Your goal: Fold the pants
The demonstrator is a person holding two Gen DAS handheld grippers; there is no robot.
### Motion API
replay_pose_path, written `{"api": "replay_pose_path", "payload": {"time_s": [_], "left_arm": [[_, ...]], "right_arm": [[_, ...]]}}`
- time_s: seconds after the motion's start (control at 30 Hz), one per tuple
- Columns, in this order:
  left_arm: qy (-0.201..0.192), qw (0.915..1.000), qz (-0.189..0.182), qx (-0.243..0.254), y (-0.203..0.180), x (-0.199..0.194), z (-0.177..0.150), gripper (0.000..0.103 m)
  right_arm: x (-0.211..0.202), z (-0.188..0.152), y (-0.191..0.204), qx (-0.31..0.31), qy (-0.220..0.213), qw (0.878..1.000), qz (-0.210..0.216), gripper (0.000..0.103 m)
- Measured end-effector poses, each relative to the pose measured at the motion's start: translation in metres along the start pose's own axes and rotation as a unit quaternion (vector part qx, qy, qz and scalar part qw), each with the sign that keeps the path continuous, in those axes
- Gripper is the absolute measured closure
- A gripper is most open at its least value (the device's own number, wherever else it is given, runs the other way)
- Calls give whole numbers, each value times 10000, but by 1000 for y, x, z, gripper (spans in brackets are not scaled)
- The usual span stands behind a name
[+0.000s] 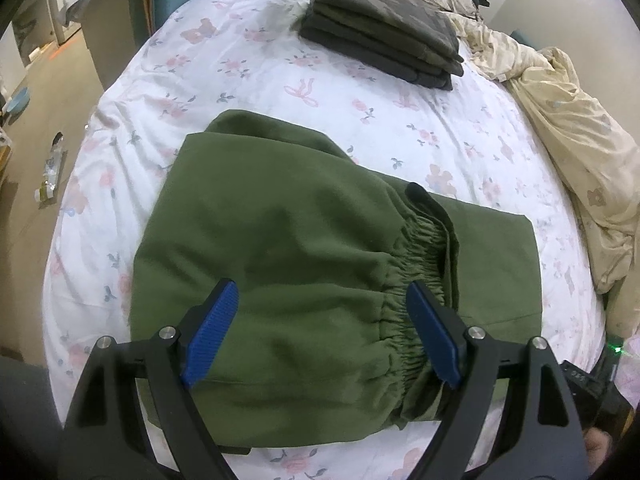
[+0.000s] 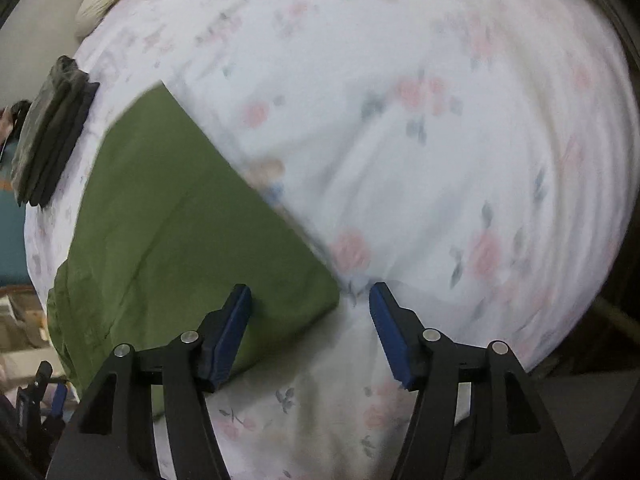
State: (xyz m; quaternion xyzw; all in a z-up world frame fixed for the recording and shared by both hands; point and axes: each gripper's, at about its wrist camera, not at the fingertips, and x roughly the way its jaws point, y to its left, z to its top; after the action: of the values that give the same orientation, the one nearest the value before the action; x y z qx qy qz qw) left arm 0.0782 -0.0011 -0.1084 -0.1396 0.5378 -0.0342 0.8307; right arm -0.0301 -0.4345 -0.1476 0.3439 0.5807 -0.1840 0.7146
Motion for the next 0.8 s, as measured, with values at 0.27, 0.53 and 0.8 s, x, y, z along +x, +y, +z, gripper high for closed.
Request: {"api": "replay_pose_path", "payload": {"time_s": [0.27, 0.53, 0.8], "left_arm": [[-2, 9999, 24, 127, -2, 0, -4, 20], [-65, 9999, -31, 117, 2, -7, -2, 20], [134, 9976, -467, 490, -24, -38, 27, 20]], "right_arm": [[6, -16, 0, -24, -438, 9989, 184, 66], [-47, -32, 20, -495, -1334, 9875, 683, 98], [-103, -58, 77, -1747, -2053, 9427, 1966, 99]]}}
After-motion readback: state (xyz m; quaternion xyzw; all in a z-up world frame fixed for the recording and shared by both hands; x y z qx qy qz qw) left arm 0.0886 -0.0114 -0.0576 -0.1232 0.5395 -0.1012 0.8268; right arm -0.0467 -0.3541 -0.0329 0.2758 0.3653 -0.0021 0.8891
